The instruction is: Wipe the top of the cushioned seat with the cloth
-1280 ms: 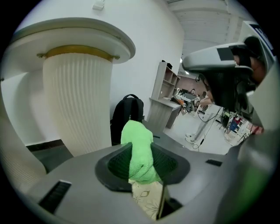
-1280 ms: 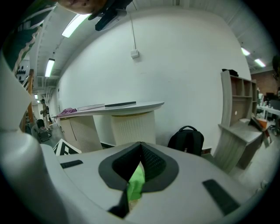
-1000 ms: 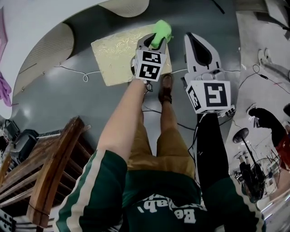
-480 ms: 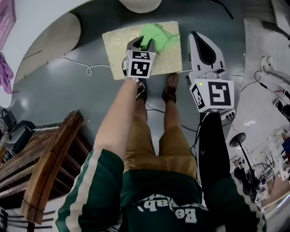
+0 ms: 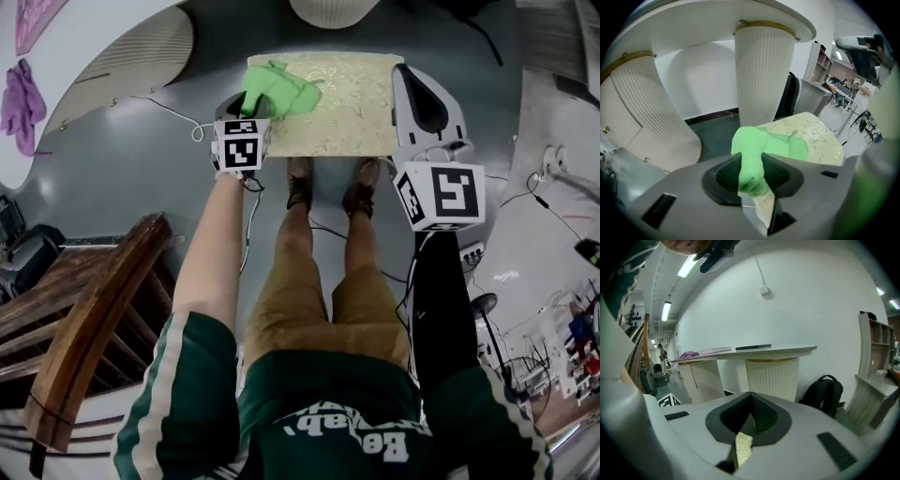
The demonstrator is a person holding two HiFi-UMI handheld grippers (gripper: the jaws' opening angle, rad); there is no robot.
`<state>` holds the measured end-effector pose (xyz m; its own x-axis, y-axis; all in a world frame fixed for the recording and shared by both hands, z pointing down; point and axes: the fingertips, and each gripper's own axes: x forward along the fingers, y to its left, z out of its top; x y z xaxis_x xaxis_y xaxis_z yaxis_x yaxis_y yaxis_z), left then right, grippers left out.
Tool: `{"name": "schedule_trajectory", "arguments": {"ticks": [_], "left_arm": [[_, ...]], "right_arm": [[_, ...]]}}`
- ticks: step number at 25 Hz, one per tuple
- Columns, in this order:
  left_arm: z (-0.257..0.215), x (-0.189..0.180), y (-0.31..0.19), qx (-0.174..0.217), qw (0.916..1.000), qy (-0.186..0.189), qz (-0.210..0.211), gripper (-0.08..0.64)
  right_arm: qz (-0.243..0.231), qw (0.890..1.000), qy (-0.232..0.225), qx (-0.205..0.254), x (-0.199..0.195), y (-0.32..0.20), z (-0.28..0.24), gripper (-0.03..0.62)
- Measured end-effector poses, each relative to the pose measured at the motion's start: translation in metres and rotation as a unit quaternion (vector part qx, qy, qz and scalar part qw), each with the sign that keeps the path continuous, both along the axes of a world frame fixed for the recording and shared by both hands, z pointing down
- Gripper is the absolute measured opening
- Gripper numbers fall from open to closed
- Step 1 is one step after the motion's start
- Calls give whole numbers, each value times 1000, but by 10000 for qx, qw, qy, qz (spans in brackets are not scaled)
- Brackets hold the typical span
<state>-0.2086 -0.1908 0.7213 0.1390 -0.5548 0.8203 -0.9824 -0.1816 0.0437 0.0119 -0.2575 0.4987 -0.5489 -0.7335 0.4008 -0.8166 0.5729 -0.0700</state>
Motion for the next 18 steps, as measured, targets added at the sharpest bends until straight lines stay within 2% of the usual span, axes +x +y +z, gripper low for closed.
{"name": "schedule_trajectory", "arguments": {"ticks": [4,7,10,14,18], "left_arm": [[4,-35,12,-56,9996,-213,-167,140],[-3,-35,13,99,9996,-206,-170,140],[-25,-29,6,425,9986,-104,-291,140],[-72,12,-15,1086,9933,276,-276,140],[-115,86,-31,1576,9836,878,-15,140]], "right_arm": [[-65,10000,15,7,-9,4,-2,8],[-81,10000,38,16,-5,6,-3,8],[-29,10000,27,53,3,7,-7,8],[86,9999,3,99,21,8,-13,9],[167,9998,12,108,39,14,-16,8]]}}
